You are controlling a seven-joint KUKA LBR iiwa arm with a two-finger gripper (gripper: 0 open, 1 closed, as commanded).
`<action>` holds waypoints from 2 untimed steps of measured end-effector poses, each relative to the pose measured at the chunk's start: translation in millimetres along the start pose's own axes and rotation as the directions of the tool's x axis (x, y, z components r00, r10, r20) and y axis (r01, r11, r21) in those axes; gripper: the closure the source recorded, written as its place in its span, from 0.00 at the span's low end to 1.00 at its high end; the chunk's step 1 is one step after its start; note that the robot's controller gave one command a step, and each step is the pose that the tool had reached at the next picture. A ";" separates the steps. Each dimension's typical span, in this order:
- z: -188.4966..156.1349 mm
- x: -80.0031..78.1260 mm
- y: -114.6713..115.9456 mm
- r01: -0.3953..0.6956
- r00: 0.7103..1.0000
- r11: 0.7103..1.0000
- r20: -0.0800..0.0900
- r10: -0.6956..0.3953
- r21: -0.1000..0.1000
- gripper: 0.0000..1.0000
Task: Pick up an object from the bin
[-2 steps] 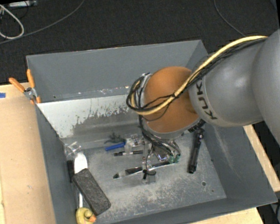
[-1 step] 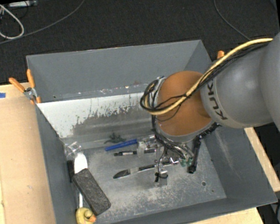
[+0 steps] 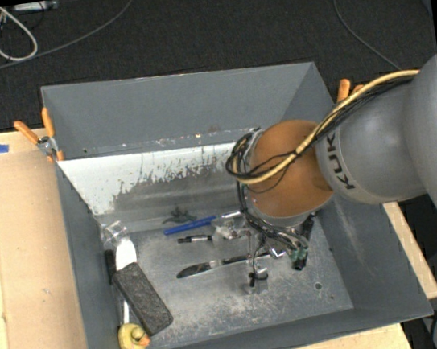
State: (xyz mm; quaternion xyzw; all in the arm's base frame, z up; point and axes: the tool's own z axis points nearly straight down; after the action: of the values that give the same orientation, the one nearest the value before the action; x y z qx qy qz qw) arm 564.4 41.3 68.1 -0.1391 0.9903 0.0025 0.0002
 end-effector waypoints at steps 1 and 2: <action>-1.7 19.3 15.8 -0.108 0.994 0.994 -0.010 0.108 0.003 1.00; -1.7 19.4 15.7 -0.108 0.994 0.994 -0.010 0.108 0.003 1.00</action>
Offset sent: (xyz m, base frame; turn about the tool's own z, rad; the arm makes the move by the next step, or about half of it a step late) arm 0.0000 0.0000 0.0000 0.0000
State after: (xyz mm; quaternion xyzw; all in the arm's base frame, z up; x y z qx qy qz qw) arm 541.5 51.1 69.9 -0.0852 0.9964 0.0006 -0.0046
